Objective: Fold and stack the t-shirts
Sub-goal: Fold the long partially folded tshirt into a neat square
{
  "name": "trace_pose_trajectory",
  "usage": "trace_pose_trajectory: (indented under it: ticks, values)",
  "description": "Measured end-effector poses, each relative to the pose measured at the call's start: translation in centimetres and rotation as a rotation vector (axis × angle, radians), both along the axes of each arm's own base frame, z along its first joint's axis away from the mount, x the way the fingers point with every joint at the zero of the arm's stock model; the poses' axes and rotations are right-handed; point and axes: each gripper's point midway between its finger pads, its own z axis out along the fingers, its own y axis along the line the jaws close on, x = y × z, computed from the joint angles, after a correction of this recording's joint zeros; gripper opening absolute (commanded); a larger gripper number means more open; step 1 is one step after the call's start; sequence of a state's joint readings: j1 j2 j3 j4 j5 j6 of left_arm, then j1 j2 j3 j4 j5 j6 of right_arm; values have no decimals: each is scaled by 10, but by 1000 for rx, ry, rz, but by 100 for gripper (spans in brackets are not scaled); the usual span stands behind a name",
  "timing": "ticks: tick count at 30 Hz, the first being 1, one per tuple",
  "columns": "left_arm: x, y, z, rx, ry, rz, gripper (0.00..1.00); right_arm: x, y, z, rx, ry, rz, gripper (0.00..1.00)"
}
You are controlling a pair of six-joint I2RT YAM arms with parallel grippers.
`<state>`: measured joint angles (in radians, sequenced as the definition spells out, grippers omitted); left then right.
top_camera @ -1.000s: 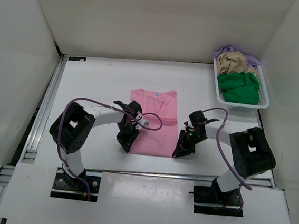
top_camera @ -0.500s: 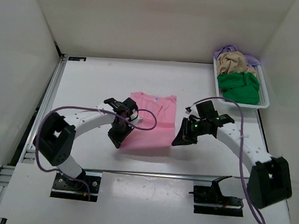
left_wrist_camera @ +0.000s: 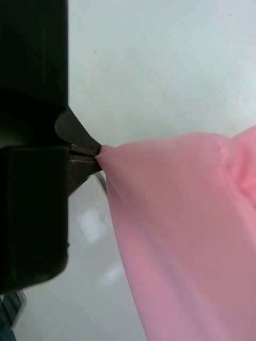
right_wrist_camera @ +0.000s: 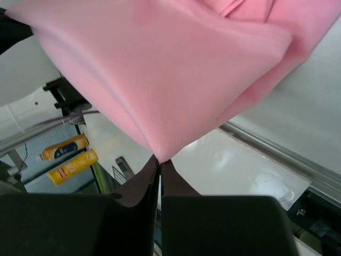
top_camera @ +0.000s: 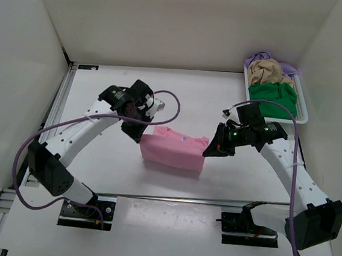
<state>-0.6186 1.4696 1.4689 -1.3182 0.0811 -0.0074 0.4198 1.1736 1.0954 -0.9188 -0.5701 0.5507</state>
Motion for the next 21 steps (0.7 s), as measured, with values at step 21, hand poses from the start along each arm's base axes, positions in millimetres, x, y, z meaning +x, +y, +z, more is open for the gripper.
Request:
trace_pose_trajectory:
  ticks: [21]
  values:
    - [119,-36,-49,-38,60,113,10,114,-28,-65,-110,137,-184,0]
